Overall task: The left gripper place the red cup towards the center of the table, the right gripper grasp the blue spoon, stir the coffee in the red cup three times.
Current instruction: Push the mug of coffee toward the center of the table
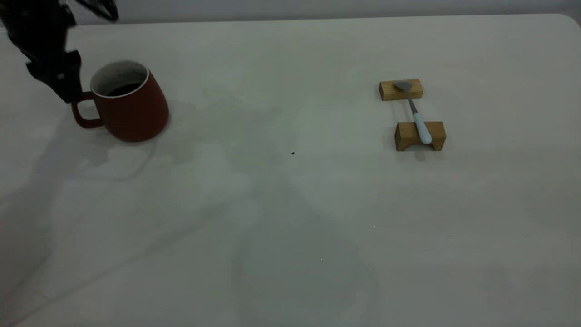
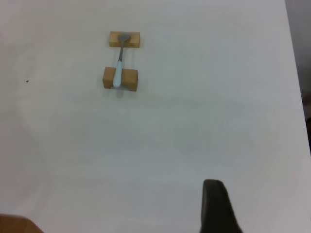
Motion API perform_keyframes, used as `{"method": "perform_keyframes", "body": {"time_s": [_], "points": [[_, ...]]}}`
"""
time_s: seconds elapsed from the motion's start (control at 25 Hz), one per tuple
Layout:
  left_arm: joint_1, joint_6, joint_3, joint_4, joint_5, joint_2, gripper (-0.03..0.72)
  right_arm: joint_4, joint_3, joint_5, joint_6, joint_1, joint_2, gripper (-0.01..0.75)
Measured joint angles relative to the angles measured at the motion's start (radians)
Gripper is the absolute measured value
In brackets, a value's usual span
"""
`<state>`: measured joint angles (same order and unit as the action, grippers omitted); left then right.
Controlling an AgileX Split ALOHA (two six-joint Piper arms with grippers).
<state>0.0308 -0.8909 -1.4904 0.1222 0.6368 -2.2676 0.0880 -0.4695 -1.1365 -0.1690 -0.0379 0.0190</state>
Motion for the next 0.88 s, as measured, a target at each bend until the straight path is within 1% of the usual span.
{"method": "perform_keyframes", "body": {"time_s": [0.28,0.4,0.52,0.68,0.72,0.88], "points": [[0.020,-0.061,-0.030,0.030,-0.061,-0.091,0.588,0.000,0.000,0.000,0.000,0.000,0.000,0.493],[0.029,-0.066,-0.033,0.059,-0.094,-0.107,0.556,0.000,0.000,0.000,0.000,0.000,0.000,0.493],[0.047,-0.073,-0.033,0.087,-0.129,-0.109,0.457,0.000,0.000,0.000,0.000,0.000,0.000,0.493],[0.081,-0.075,-0.033,0.137,-0.151,-0.109,0.220,0.000,0.000,0.000,0.000,0.000,0.000,0.493],[0.090,-0.075,-0.033,0.144,-0.157,-0.109,0.209,0.000,0.000,0.000,0.000,0.000,0.000,0.493],[0.141,-0.072,-0.037,0.151,-0.162,-0.109,0.209,0.000,0.000,0.000,0.000,0.000,0.000,0.493]]}}
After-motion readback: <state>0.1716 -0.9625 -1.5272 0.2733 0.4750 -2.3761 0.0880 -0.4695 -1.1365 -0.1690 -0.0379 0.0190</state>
